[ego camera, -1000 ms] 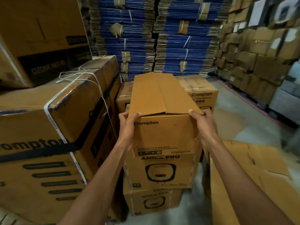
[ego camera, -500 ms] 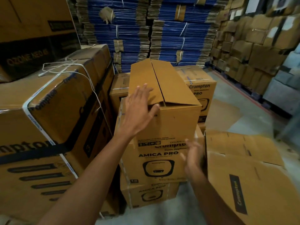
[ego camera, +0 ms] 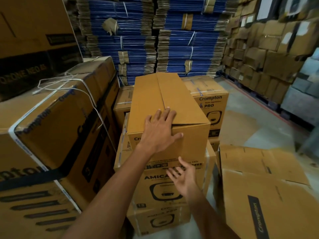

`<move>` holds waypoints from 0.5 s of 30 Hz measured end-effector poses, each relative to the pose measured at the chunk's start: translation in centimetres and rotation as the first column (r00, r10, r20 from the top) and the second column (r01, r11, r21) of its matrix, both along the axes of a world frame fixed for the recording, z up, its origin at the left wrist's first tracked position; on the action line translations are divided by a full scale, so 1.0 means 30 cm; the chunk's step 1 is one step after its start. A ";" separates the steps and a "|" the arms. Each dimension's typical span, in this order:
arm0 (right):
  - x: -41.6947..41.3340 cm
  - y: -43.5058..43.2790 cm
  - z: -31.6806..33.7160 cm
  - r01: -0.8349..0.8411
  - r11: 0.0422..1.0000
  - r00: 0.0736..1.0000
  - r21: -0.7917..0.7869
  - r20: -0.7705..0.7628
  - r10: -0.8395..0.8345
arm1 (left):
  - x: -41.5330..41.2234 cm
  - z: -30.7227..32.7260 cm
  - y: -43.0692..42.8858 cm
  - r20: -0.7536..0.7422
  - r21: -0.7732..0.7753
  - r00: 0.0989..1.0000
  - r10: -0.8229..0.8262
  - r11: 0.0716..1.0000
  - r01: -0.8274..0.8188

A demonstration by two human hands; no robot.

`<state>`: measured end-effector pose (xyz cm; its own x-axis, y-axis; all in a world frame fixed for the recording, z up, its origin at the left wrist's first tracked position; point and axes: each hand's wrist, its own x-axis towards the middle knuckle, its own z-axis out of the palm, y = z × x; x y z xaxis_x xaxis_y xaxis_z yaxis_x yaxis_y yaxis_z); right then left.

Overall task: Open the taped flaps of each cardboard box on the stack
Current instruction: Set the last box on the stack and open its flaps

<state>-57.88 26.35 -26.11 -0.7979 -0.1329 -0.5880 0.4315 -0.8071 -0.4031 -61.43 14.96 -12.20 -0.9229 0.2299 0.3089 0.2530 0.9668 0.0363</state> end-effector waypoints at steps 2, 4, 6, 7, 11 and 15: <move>-0.004 0.003 -0.004 -0.004 1.000 1.000 -0.021 0.002 0.004 | -0.005 -0.015 0.000 -0.027 -0.018 0.999 0.019 1.000 -0.019; -0.008 0.003 -0.003 -0.014 0.999 1.000 -0.041 0.006 0.014 | -0.008 -0.017 0.003 -0.034 -0.039 0.999 0.032 0.999 -0.034; -0.005 -0.001 0.000 -0.028 0.998 1.000 -0.059 0.001 0.028 | -0.002 -0.013 0.008 -0.011 -0.063 0.999 0.031 0.997 -0.031; -0.002 -0.005 0.002 -0.032 0.997 0.999 -0.064 -0.012 0.031 | 0.003 -0.009 0.010 -0.005 -0.075 1.000 0.029 0.997 -0.029; -0.002 -0.022 0.022 0.024 0.997 0.997 -0.071 -0.066 -0.029 | 0.007 0.018 0.016 -0.018 -0.091 0.999 0.035 0.995 -0.036; -0.006 0.007 0.103 0.136 0.984 0.966 0.117 -0.235 -0.105 | 0.000 0.098 0.032 -0.046 -0.010 0.998 0.033 0.999 -0.034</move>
